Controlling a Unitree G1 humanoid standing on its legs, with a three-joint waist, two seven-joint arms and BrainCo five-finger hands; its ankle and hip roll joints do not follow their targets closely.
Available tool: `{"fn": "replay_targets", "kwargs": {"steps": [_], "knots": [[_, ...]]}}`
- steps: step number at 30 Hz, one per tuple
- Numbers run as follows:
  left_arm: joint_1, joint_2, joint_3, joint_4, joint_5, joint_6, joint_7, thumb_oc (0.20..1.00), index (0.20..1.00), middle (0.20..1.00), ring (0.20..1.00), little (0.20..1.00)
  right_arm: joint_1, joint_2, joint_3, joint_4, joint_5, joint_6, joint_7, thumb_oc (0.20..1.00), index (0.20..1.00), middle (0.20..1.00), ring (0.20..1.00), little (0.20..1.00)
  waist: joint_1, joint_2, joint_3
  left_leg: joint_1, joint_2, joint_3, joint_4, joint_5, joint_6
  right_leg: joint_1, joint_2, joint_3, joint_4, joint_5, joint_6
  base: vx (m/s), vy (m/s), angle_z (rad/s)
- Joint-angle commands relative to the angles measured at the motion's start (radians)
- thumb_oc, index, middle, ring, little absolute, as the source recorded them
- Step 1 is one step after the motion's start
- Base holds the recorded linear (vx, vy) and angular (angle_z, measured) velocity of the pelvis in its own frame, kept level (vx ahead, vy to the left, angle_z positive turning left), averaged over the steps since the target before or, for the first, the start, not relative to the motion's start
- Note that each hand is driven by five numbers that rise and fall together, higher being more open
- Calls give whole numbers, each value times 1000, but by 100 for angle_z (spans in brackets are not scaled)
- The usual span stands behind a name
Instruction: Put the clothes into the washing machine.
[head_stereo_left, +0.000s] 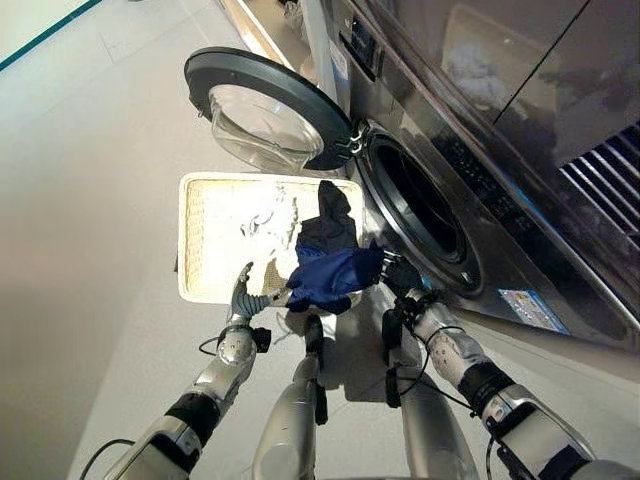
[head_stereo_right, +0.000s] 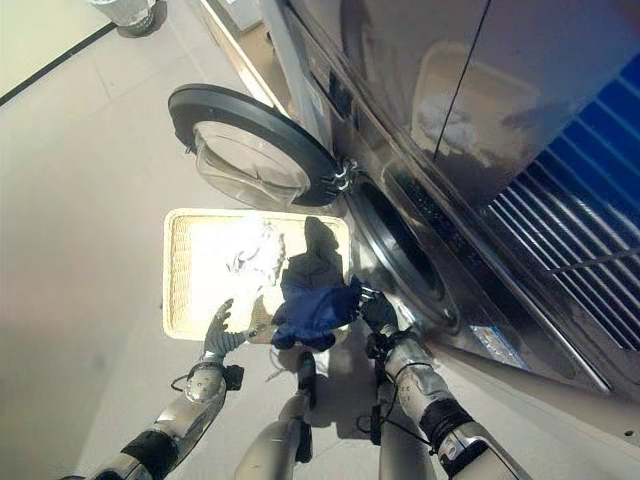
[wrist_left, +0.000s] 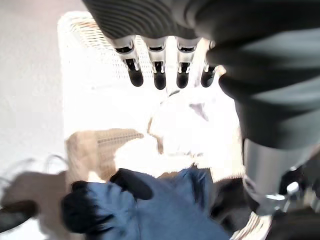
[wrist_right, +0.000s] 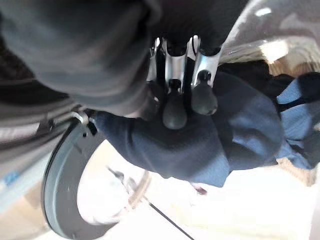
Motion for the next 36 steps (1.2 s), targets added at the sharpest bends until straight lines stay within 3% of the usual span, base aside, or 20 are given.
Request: {"fn": "replay_targets", "kwargs": {"steps": [1,2,3,4,6,7,13,20,21,26,31,33,36], "knots": [[-6,-34,45,-89,-141,-139,-74,1000,1000,1000,1000,1000,-53,27,-14,-38,5,5,10,200,200,200,200,200,-11,-7,7,-64,-107,-35,77,-48,17,9,-39,-51,-53,11,52,27,19,4],[-6,-35,47,-97,-153,-148,-80,1000,1000,1000,1000,1000,-57,26,-16,-33,2,8,12,200,200,200,200,200,-10,-6,7,-66,-108,-36,77,-48,17,7,-39,-51,-51,11,52,28,1,4],[-4,-41,55,-124,-196,-176,-111,909,909,909,909,909,-71,22,-19,-23,-12,20,24,200,200,200,200,200,-7,-2,7,-73,-110,-36,78,-48,18,-1,-39,-52,-49,11,51,24,-5,5],[-5,-45,60,-135,-204,-179,-115,878,878,878,878,878,-75,22,-18,-22,-20,19,31,200,200,200,200,200,-5,-1,7,-78,-110,-37,80,-48,18,-6,-39,-52,-47,11,51,23,-11,5],[-6,-46,63,-149,-209,-185,-114,900,900,900,900,900,-79,20,-15,-25,-21,16,37,200,200,200,200,200,-3,-4,7,-89,-111,-39,87,-49,19,-15,-40,-52,-44,12,52,5,-23,1],[-11,-48,65,-160,-209,-182,-113,1000,1000,1000,1000,1000,-84,23,-13,-20,-5,15,50,200,200,200,200,200,1,-8,7,-101,-113,-42,94,-50,21,-24,-38,-52,-40,14,51,6,-44,1],[-7,-57,59,-157,-173,-153,-110,1000,1000,1000,1000,1000,-82,34,2,-24,-9,32,76,200,200,200,200,200,3,-18,7,-120,-113,-43,101,-50,24,-40,-30,-50,-36,16,52,0,-9,0],[-30,10,-54,-157,110,-18,-170,1000,1000,1000,1000,1000,-60,13,80,-131,-65,82,144,200,200,200,200,200,-12,-34,7,-117,-105,-31,96,-47,23,-37,-24,-41,-56,31,58,1,17,0],[-48,34,-91,-161,154,25,-184,1000,1000,1000,1000,1000,-57,-1,103,-170,-88,83,172,200,200,200,200,200,-19,-37,7,-114,-104,-27,93,-45,23,-34,-22,-38,-62,33,61,-1,76,0],[-82,71,-140,-146,221,76,-202,1000,1000,1000,1000,1000,-50,-20,144,-258,-95,111,229,200,200,200,200,200,-29,-46,7,-107,-100,-23,94,-46,22,-24,-20,-34,-64,32,65,-1,11,0],[-138,102,-203,-91,434,197,-170,1000,1000,1000,1000,1000,-37,-16,201,-425,-63,166,319,200,200,200,200,200,-46,-67,7,-94,-94,-18,94,-46,22,-13,-12,-25,-68,34,70,0,0,0],[-142,103,-207,-85,442,201,-167,1000,1000,1000,1000,1000,-36,-17,205,-436,-59,170,325,200,200,200,200,200,-47,-69,7,-93,-93,-18,95,-46,22,-12,-12,-24,-69,34,71,-9,-1,4],[-202,118,-250,-42,529,276,-186,1000,1000,1000,1000,1000,-51,-9,240,-534,-31,170,334,200,200,200,200,200,-59,-82,7,-82,-87,-12,89,-46,22,-4,-4,-16,-77,39,74,-3,0,-2]]}}
